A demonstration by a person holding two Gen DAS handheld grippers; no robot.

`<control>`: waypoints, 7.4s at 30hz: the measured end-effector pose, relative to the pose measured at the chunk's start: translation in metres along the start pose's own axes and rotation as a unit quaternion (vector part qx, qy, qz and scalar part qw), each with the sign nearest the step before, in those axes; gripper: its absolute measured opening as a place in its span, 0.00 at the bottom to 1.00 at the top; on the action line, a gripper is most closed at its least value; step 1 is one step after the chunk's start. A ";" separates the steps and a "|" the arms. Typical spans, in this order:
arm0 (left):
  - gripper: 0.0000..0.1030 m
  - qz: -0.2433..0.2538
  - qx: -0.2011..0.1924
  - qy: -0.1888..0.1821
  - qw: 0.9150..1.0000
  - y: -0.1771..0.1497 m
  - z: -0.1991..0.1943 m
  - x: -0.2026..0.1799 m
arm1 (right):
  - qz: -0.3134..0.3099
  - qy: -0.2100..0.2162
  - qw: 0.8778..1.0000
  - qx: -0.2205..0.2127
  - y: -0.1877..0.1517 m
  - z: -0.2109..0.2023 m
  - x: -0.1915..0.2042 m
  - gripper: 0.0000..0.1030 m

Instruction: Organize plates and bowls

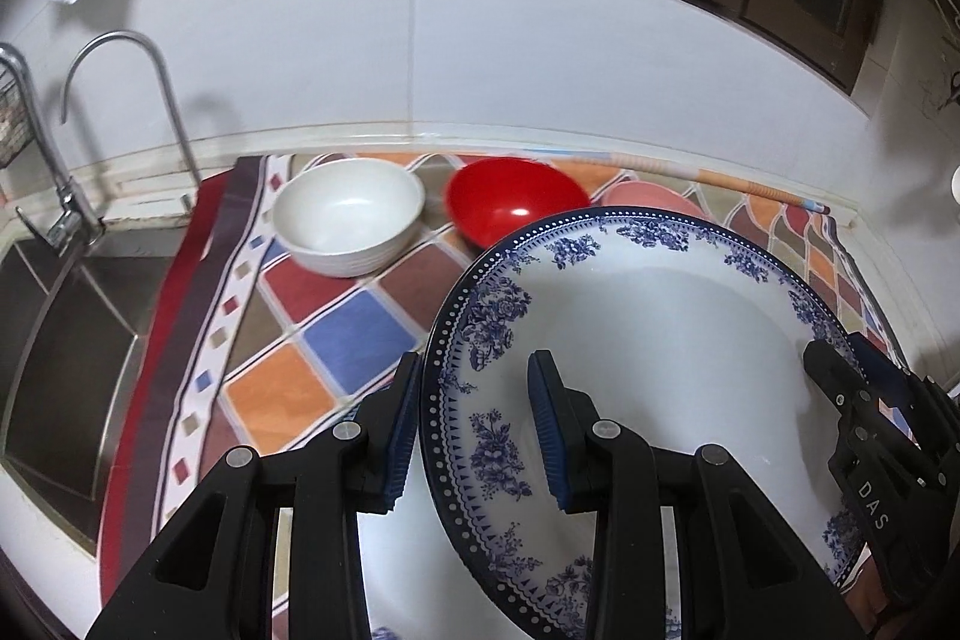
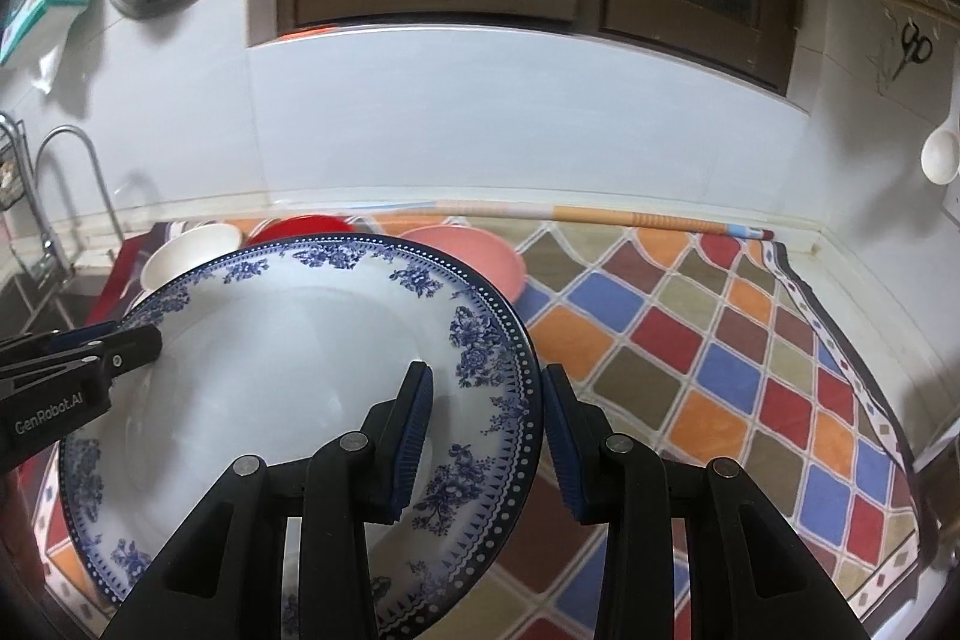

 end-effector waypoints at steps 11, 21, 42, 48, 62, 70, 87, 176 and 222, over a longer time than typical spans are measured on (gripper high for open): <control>0.34 -0.014 0.024 0.018 0.999 -0.022 0.003 0.051 | -0.015 0.021 1.000 0.017 -0.011 0.001 0.056 0.37; 0.34 -0.017 0.055 0.024 0.998 -0.045 0.016 0.077 | -0.025 0.033 0.998 0.049 -0.033 0.011 0.090 0.37; 0.34 -0.004 0.098 0.017 0.995 -0.073 0.035 0.080 | -0.022 0.026 0.994 0.105 -0.071 0.027 0.100 0.37; 0.34 -0.002 0.104 0.018 0.994 -0.077 0.037 0.080 | -0.021 0.026 0.993 0.114 -0.078 0.029 0.098 0.37; 0.37 0.003 0.103 0.023 0.994 -0.079 0.038 0.077 | -0.028 0.033 0.990 0.132 -0.090 0.038 0.100 0.38; 0.46 0.001 0.099 0.025 0.995 -0.078 0.035 0.076 | -0.035 0.050 0.990 0.130 -0.087 0.036 0.106 0.40; 0.60 0.016 0.057 0.008 0.998 -0.050 0.015 0.039 | -0.009 0.049 0.993 0.111 -0.069 0.024 0.077 0.51; 0.28 0.056 0.079 0.017 0.995 0.034 0.200 -0.150 | 0.024 0.099 0.989 0.109 0.031 0.222 -0.059 0.31; 0.23 0.111 0.091 -0.116 0.983 -0.044 0.052 -0.189 | 0.110 0.065 0.985 0.113 -0.038 0.053 -0.094 0.13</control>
Point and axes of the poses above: each gripper's, at about its wrist camera, not at the fingertips, and z roughly the way its jaws point, x to its left, y to its top, the point moved 9 cm from there along z, roughly the way its jaws point, and after that the axes turned 4 degrees about -z, right-handed, at the moved point
